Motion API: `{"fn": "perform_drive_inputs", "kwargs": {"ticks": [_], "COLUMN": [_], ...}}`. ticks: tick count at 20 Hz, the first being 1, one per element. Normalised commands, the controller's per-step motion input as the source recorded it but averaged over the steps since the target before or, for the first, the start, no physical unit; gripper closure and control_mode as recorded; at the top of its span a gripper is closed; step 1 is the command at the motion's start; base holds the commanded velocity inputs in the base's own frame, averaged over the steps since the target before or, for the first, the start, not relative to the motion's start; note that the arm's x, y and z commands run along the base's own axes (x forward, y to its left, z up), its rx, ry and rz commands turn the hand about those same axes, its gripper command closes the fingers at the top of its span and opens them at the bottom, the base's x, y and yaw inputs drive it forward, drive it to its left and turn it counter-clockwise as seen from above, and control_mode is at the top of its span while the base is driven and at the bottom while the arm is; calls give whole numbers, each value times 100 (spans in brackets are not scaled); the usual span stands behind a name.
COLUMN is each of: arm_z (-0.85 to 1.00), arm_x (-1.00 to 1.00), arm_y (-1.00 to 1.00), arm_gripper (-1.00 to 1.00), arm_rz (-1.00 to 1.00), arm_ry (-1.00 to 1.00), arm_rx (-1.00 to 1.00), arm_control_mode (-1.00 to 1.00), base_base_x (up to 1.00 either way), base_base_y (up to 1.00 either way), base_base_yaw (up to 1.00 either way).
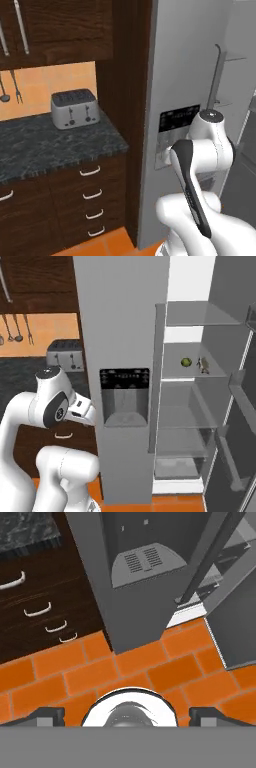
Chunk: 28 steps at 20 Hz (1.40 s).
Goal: Place one lime and one fish in each tupperware on the nearby counter, to pack two identical lunches.
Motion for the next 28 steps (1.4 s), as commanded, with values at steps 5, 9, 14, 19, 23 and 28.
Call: {"fn": "perform_drive_inputs", "kwargs": {"ticks": [5,9,14,19,23,28], "arm_z": [0,0,0,0,0,0], "arm_x": [0,0,0,0,0,0], "arm_y": [0,0,0,0,0,0], "arm_gripper": [-100,-100,-100,-100,-100,-100], "arm_rz": [0,0,0,0,0,0], "arm_ry": [0,0,0,0,0,0], "arm_rx": [0,0,0,0,0,0], "arm_control_mode": [100,100,100,100,100,100], "base_base_x": [-6,-23,-3,1,15,60], "base_base_y": [-95,-68,-60,-36,-37,-45], "base_base_yaw": [37,30,13,-36,-38,-10]}}
